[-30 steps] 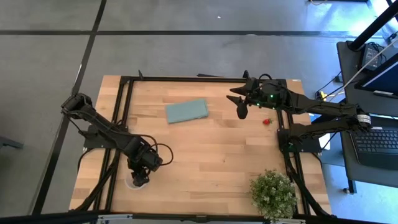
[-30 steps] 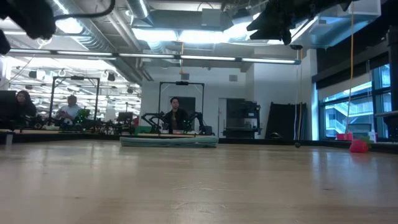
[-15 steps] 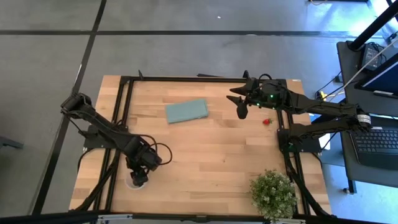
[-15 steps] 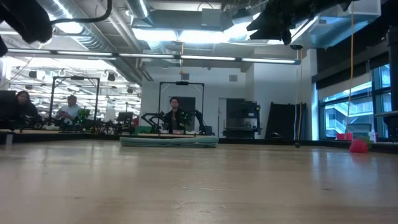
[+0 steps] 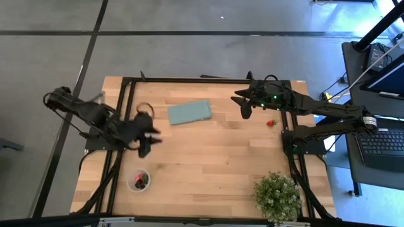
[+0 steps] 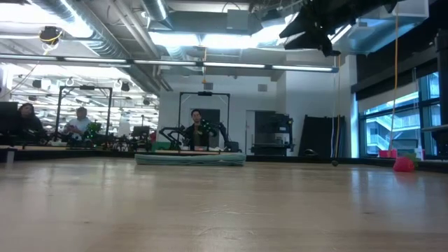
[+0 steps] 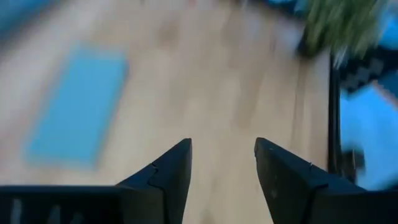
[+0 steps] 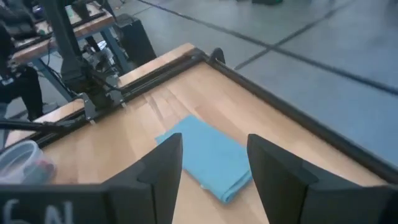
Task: Pick and placing Produce into tupperware
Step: Put the strawberry into the transparent container
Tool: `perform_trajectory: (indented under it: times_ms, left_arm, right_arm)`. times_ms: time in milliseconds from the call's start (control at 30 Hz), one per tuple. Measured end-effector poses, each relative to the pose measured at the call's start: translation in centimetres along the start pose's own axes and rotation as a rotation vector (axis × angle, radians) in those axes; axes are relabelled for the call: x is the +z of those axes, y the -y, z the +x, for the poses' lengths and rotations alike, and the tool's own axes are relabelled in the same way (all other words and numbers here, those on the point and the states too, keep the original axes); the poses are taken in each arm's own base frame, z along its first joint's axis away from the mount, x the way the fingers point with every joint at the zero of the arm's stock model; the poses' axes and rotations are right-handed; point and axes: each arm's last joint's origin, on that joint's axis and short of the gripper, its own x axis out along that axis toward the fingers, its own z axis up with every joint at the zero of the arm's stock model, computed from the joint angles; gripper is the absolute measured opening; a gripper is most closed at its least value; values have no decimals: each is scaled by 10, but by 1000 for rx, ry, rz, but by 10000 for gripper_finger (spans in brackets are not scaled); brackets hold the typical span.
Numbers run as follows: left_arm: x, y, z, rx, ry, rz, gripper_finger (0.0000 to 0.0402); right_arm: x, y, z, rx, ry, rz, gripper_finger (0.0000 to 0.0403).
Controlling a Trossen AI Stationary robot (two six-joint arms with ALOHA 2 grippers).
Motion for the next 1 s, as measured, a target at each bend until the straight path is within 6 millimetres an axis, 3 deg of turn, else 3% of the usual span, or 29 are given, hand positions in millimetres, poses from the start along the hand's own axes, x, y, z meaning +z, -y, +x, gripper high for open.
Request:
perform_trajectory:
  times_ms: [167, 433, 533, 767, 1000]
  left_arm:
    - [20, -16, -4, 12, 209, 140, 162]
    - [29, -56, 27, 70, 209, 221, 154]
    - [17, -74, 35, 46, 225, 191, 156]
    - [-28, -105, 45, 48, 492, 141, 163]
    - [-69, -122, 64, 19, 603, 68, 154]
  right_arm:
    - [-4, 4, -10, -20, -61, 73, 184]
    - [-20, 22, -28, -165, -238, 176, 184]
    - [-29, 29, -37, -223, -343, 158, 184]
    - [-43, 35, -51, -231, -529, -37, 184]
    - [-53, 46, -59, -389, -637, 92, 184]
